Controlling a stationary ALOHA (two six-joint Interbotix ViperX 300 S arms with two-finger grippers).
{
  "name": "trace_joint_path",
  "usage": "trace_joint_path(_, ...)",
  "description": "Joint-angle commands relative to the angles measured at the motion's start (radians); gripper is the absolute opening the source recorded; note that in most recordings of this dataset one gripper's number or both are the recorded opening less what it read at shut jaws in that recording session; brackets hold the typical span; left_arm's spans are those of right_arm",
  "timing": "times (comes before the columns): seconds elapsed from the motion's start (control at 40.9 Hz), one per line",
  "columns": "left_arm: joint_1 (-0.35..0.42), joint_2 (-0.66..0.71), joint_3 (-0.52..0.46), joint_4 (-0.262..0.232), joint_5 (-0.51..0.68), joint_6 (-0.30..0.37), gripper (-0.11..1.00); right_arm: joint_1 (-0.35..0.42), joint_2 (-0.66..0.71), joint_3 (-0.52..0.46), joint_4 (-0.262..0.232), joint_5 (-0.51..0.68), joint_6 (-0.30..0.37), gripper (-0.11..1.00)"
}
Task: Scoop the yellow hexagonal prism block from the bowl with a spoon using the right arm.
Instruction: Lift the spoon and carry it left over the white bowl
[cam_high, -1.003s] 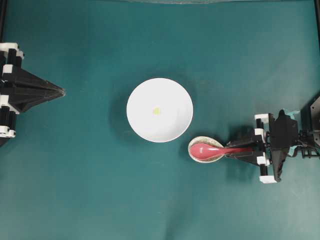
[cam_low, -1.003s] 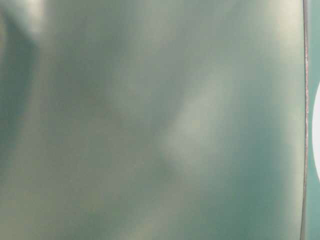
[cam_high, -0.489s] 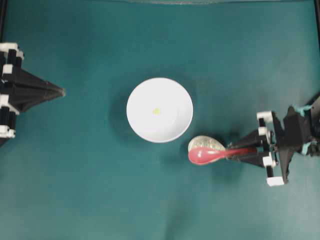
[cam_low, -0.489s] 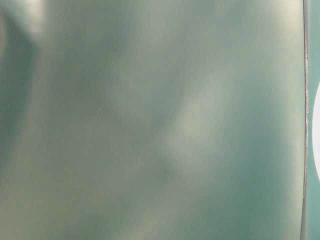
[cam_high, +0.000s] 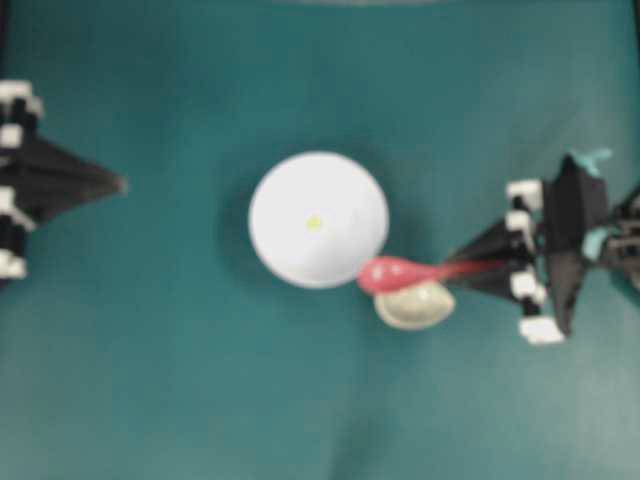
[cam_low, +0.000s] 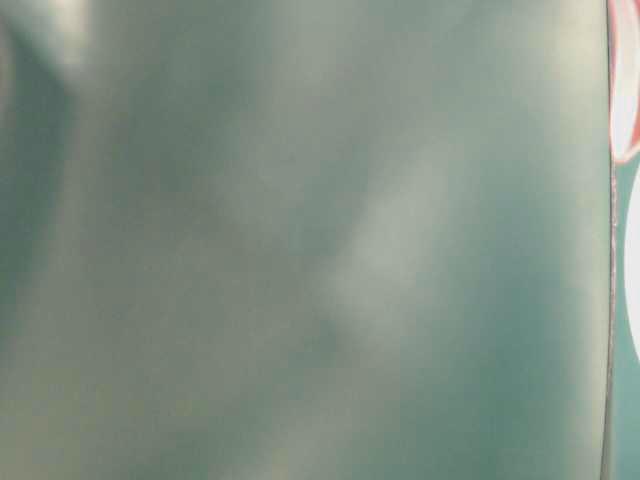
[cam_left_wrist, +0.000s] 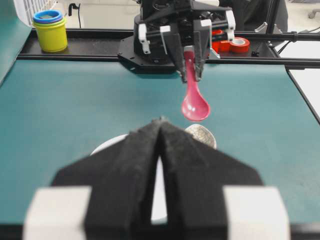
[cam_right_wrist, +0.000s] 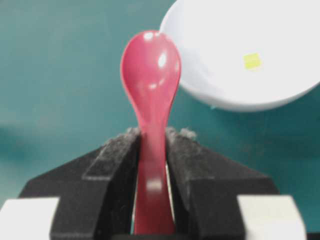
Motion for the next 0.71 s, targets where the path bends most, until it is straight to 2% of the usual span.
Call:
trace_joint_path(0.0, 0.002, 0.006, -0.025, 0.003, -0.005, 0.005, -0.01, -0.061, -0.011, -0.078, -0.006, 0.130, -0.008, 0.24)
trace_joint_path(0.367, 0.002, 0.008, -0.023, 0.003, 0.018, 0.017, -0.01, -0.239, 0.061, -0.304, -0.017, 0.520, -0.009, 0.24)
trace_joint_path(0.538, 0.002, 0.008, -0.023, 0.005, 0.021, 0.018, -0.01, -0.296, 0.126, -0.393, -0.025, 0.661, -0.009, 0.24)
trace_joint_path(0.685, 0.002, 0.006, -0.023, 0.005, 0.021, 0.018, -0.01, -0.328, 0.189, -0.460, -0.051, 0.733, -0.006, 0.24)
